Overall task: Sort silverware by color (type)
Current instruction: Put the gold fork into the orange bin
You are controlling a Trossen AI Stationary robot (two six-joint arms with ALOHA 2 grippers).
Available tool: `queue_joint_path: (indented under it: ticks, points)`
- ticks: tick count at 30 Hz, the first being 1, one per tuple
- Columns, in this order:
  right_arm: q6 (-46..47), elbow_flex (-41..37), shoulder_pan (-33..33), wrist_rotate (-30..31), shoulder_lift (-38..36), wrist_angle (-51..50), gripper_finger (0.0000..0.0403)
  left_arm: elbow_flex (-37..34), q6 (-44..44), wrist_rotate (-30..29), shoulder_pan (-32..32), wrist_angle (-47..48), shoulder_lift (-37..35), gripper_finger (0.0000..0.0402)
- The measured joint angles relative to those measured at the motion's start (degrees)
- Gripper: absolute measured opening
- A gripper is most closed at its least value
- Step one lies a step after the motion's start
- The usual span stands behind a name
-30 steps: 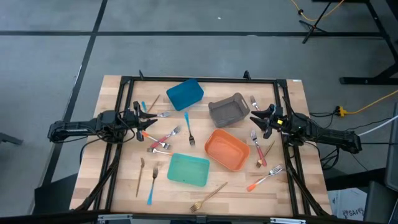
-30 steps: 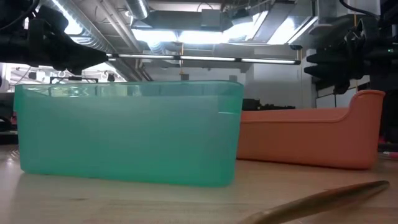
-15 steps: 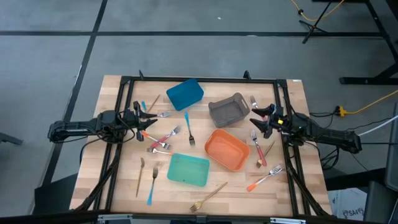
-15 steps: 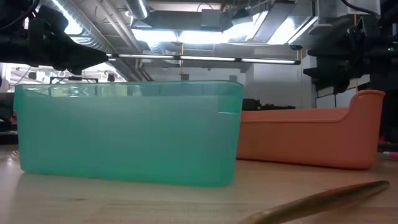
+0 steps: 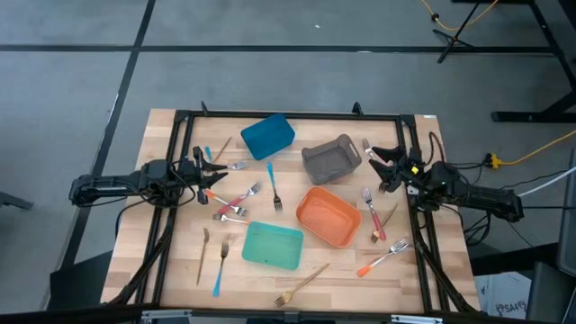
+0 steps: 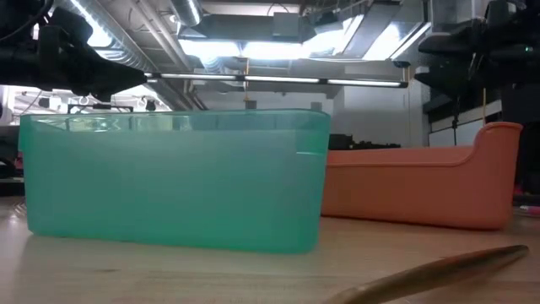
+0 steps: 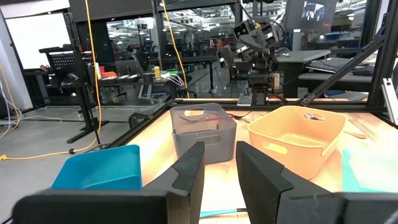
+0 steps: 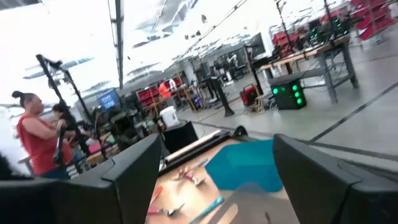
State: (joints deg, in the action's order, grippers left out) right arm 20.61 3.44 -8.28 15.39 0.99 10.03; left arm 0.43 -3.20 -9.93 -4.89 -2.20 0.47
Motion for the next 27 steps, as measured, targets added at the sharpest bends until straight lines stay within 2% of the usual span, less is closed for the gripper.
queue_joint_path:
  ticks: [9, 17, 22, 27]
  points:
    - [-1.5, 6.6, 0.0, 5.5, 1.3, -8.5, 0.0296, 0.0, 0.0, 0.0, 0.0, 0.0, 0.0, 0.0085]
    - [-3.4, 15.4, 0.0, 8.0, 11.0, -18.8, 0.0296, 0.0, 0.0, 0.0, 0.0, 0.0, 0.0, 0.0085]
    - [-4.8, 23.7, 0.0, 7.7, 18.6, -29.3, 0.0296, 0.0, 0.0, 0.0, 0.0, 0.0, 0.0, 0.0085]
    - [-3.8, 33.1, 0.0, 1.5, 25.0, -41.5, 0.0296, 0.0, 0.0, 0.0, 0.0, 0.0, 0.0, 0.0085]
